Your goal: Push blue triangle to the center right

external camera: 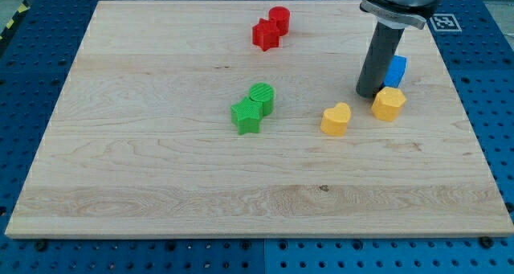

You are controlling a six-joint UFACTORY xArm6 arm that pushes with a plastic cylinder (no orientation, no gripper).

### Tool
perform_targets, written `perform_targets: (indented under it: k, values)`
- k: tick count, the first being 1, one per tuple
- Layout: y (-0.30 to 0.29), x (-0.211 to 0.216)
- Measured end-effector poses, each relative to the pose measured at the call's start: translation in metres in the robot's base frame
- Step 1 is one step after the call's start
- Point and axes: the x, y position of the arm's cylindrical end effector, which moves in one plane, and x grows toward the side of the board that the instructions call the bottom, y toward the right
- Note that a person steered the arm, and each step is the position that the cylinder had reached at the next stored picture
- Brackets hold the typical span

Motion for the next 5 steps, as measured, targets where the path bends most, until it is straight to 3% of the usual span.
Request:
perform_targets:
  k: [5]
  values:
    - [-0.025, -0.001]
